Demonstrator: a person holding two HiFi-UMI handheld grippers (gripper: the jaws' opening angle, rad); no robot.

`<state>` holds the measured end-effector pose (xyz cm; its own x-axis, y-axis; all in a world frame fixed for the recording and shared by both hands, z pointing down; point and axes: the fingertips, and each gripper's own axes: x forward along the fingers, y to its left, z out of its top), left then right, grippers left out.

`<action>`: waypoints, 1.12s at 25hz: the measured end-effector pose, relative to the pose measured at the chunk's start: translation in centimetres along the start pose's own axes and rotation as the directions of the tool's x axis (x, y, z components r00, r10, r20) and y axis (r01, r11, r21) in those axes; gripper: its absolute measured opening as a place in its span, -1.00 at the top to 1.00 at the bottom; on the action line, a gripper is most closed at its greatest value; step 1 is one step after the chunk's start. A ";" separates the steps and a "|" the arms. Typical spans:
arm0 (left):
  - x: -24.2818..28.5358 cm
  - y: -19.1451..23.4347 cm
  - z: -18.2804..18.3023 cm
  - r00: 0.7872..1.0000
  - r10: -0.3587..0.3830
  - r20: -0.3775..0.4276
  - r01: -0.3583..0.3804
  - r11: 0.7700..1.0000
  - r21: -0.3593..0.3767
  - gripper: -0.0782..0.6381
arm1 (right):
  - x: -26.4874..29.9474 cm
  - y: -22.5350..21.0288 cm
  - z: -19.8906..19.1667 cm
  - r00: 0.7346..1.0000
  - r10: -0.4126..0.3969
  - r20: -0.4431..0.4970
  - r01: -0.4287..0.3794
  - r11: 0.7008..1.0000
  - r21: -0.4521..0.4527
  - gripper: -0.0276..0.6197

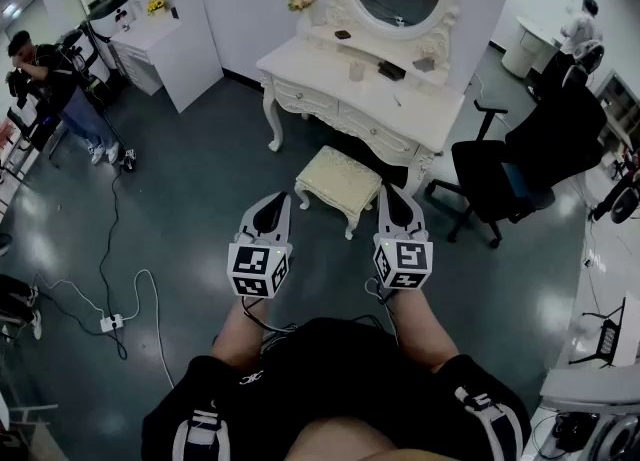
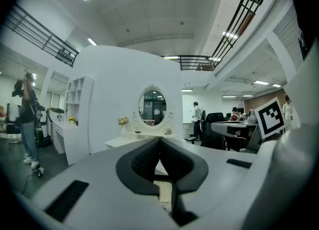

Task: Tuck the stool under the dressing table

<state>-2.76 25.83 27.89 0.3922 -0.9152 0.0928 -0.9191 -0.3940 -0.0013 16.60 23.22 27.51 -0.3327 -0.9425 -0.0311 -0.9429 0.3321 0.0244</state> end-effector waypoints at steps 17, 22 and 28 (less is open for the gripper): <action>-4.3 4.7 -1.5 1.000 -0.010 0.008 0.010 1.000 -0.020 0.73 | -0.2 6.2 -1.5 1.000 -0.016 -0.023 0.016 1.000 0.003 0.86; -2.8 5.9 -2.1 1.000 -0.011 0.009 0.011 1.000 -0.020 0.73 | 1.6 5.8 -2.4 0.999 -0.025 -0.021 0.025 1.000 0.019 0.86; 2.6 7.8 -3.3 1.000 -0.025 -0.012 0.025 1.000 -0.011 0.73 | 6.8 3.9 -4.1 0.999 -0.032 -0.023 0.033 0.999 0.027 0.86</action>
<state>-8.99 20.63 31.42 0.4145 -0.9040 0.1050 -0.9095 -0.4155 0.0124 10.68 17.97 31.48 -0.3020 -0.9533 -0.0089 -0.9533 0.3021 -0.0038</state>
